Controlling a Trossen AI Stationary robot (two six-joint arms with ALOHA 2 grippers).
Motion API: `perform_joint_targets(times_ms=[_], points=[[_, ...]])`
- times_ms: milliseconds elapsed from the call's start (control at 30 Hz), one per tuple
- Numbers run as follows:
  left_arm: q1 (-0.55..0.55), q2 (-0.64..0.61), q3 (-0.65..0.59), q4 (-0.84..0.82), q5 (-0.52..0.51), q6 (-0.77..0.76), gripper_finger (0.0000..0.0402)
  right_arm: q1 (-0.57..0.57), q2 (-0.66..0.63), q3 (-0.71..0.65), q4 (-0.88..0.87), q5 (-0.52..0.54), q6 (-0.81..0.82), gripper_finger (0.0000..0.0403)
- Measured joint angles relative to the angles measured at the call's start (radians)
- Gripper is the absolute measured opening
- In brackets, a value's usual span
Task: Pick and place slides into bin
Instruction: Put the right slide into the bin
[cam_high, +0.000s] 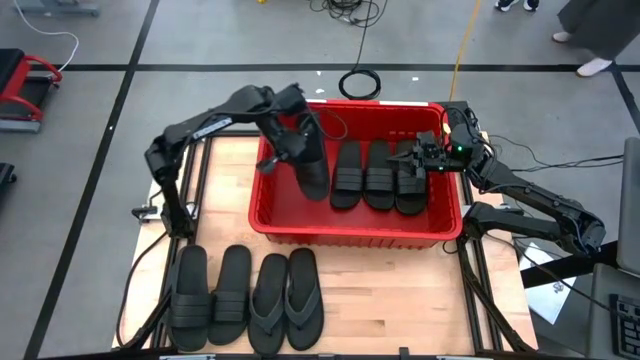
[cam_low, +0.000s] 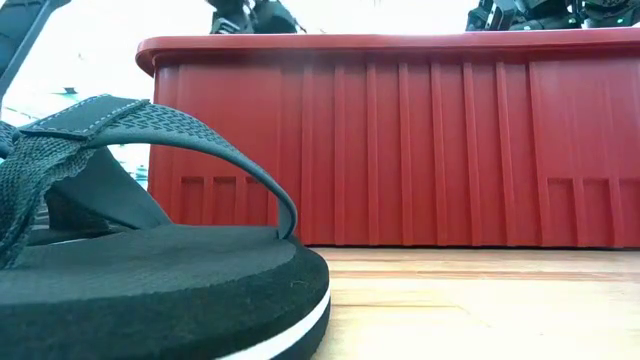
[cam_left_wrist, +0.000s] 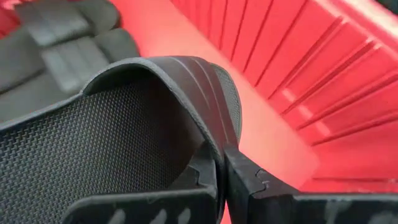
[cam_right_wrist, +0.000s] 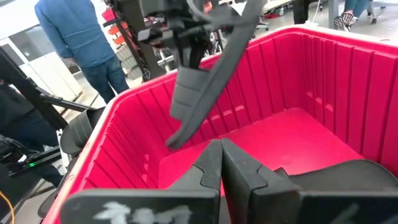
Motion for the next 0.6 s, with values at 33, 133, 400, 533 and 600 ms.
perform_joint_targets(times_ms=[33,133,400,533,600], points=[[0.004,0.014,0.000,-0.006,0.029,-0.005,0.0000,0.000,0.000,0.000,0.000,0.000,0.000,0.0000],[0.013,0.051,0.000,-0.009,0.068,-0.022,0.0000,0.000,0.000,0.000,0.000,-0.001,0.000,0.0000],[0.009,0.115,0.000,-0.016,0.084,0.011,0.0000,0.000,0.000,0.000,0.000,-0.005,0.000,0.0000],[0.002,0.146,0.000,-0.030,0.080,0.036,0.0000,0.000,0.000,0.000,-0.002,-0.005,0.001,0.0000],[0.000,0.162,0.000,-0.032,0.048,0.045,0.0000,0.000,0.000,0.000,-0.004,-0.005,0.001,0.0000]])
